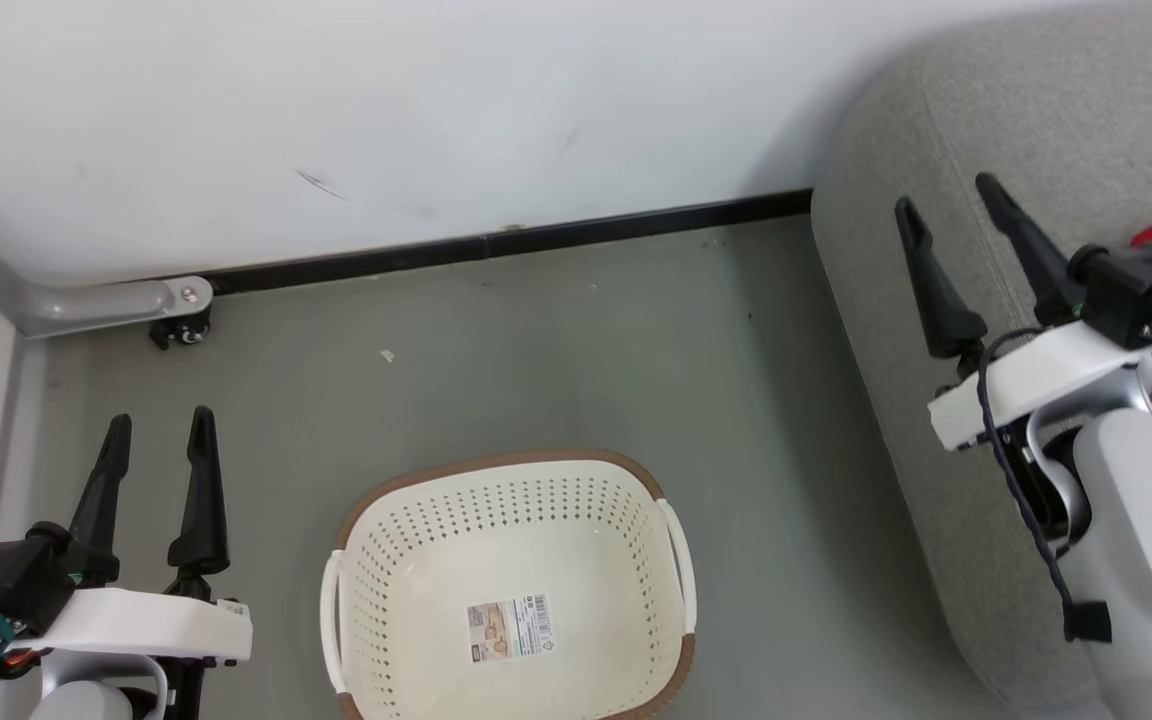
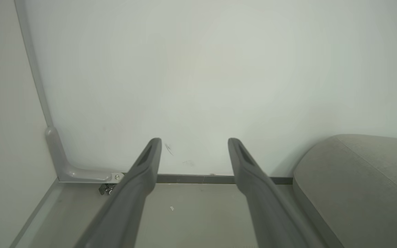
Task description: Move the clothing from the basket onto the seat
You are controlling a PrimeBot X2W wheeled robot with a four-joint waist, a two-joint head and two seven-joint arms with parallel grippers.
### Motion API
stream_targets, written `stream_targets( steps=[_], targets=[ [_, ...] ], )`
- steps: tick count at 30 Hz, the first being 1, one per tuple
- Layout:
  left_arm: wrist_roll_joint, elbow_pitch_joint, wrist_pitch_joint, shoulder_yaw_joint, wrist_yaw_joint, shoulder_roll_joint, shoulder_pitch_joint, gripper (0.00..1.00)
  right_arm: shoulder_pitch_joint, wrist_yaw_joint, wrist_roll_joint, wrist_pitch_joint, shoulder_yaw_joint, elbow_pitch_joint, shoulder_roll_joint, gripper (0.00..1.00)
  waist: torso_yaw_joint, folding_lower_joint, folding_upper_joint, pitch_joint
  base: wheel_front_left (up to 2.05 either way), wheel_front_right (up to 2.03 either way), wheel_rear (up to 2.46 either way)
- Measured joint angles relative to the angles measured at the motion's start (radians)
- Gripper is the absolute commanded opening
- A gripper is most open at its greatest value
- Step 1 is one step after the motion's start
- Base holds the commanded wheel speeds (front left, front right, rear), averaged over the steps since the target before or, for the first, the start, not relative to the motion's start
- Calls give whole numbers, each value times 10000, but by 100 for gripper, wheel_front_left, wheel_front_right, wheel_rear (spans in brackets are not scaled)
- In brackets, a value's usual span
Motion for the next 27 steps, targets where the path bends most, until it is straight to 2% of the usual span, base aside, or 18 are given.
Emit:
stream_targets(
  steps=[10, 13, 16, 27],
  targets=[
    [203, -134, -27, 242, -481, -355, 325, 100, 1321, 0, 121, -2, -109, -1047, -190, 100, 494, 0, 0, -680, 0, 0, 0],
    [345, -82, -27, 184, -828, -380, 500, 100, 1807, 0, 109, 0, -253, -1239, -186, 100, 590, 0, 1, -865, 0, 0, 0],
    [441, -17, -27, 61, -989, -391, 648, 100, 2329, 0, 27, 0, -416, -1392, -151, 100, 665, 0, 0, -1049, 0, 0, 0],
    [790, 148, -27, 127, -1170, -458, 1165, 100, 3505, -2, 13, -2, -1175, -2318, 276, 100, 767, 0, 0, -1615, 0, 0, 0]
  ],
)
